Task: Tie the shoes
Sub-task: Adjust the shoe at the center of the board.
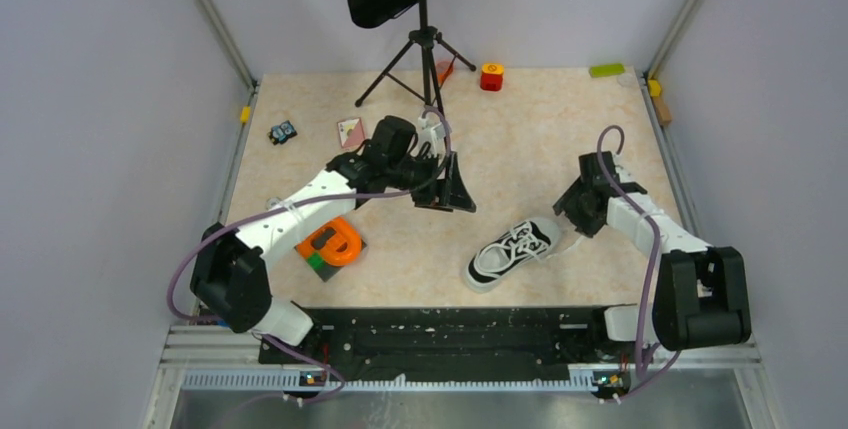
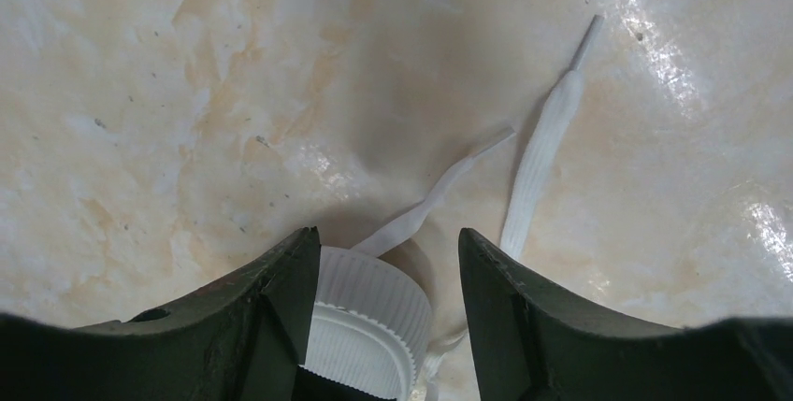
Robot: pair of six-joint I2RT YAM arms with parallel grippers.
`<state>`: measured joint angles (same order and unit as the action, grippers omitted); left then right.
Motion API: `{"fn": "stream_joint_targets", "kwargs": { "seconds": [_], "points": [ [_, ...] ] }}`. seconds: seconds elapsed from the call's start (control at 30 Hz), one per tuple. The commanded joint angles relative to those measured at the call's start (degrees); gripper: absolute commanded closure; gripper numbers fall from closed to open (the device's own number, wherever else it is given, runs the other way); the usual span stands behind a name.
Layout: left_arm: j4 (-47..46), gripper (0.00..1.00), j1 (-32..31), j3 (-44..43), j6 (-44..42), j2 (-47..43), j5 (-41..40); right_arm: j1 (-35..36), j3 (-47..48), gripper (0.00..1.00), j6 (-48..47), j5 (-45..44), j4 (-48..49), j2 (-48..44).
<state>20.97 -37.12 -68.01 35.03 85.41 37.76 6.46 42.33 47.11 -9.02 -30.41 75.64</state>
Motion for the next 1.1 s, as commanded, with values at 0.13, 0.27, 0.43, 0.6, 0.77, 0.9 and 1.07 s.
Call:
{"fn": "stream_joint_targets", "kwargs": {
  "seconds": [0.13,0.27,0.43,0.6,0.77,0.9,1.07],
  "points": [
    [3.82,0.23,0.65,1.9,-2.4,-3.51,-1.51,-2.46,-1.45,0.46,2.18,2.53,6.51,3.56],
    [4.22,0.23,0.81,2.48,-2.68,-4.81,-3.04,-2.55,-0.9,0.64,1.94,2.49,9.32,8.2],
    [7.26,0.23,1.28,1.5,-4.4,-6.06,-6.36,-2.46,2.92,1.0,-0.02,4.51,11.36,12.65],
    [12.65,0.22,1.84,-1.22,-9.45,-7.88,-14.04,1.77,13.4,1.0,-2.76,7.08,12.53,15.74],
    [10.77,0.22,4.1,-0.03,-8.64,-9.07,-14.41,8.59,28.0,1.0,-2.67,10.23,9.56,23.39],
    [10.0,0.22,5.81,0.47,-7.43,-8.69,-12.81,14.75,33.75,1.0,-1.16,12.49,10.72,26.46],
    [9.78,0.22,7.45,3.34,-7.77,-10.25,-12.37,20.23,35.97,1.0,1.43,17.14,10.68,26.51]
  ]
}}
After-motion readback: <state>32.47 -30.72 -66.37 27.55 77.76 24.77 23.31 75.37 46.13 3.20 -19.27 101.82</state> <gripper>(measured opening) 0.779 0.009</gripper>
